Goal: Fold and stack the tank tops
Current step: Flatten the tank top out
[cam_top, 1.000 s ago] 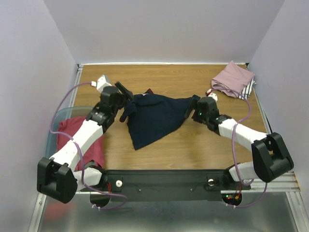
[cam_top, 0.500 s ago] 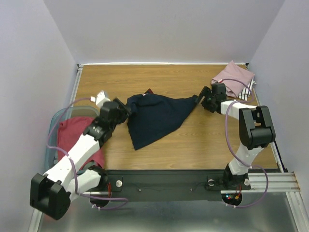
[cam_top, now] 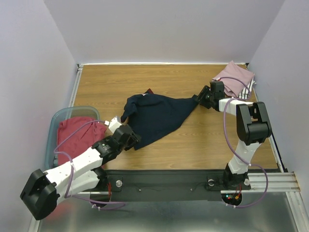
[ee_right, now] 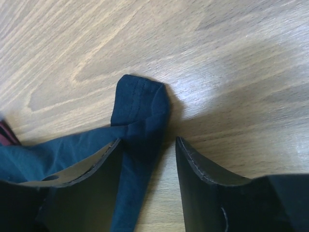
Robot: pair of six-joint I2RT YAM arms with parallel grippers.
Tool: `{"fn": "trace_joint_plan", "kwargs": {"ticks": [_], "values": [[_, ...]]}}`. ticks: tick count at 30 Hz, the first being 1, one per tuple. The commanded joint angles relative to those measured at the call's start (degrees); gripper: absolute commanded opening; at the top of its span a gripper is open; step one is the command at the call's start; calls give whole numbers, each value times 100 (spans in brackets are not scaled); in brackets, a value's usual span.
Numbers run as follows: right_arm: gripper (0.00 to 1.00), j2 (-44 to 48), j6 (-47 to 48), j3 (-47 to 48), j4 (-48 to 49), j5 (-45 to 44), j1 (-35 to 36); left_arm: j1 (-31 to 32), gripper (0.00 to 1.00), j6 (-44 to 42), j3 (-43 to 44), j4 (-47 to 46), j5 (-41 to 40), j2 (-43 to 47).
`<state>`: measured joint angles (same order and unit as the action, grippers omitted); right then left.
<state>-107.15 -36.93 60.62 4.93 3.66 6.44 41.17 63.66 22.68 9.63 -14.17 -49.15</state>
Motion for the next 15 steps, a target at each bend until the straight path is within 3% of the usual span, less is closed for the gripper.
{"fn": "trace_joint_plan", "kwargs": {"ticks": [1, 5, 9, 15], "values": [[52, 63, -25, 125, 166, -67, 15, 505, 59, 691, -27, 258, -419, -279], [51, 151, -8, 108, 158, -111, 15, 1041, 61, 1393, 79, 837, -752, -490], [49, 195, 36, 117, 158, -129, 15, 1104, 61, 1797, 184, 1278, -1033, -657], [46, 300, 89, 108, 140, -76, 15, 1104, 61, 1720, 342, 1191, -1280, -1114]]}}
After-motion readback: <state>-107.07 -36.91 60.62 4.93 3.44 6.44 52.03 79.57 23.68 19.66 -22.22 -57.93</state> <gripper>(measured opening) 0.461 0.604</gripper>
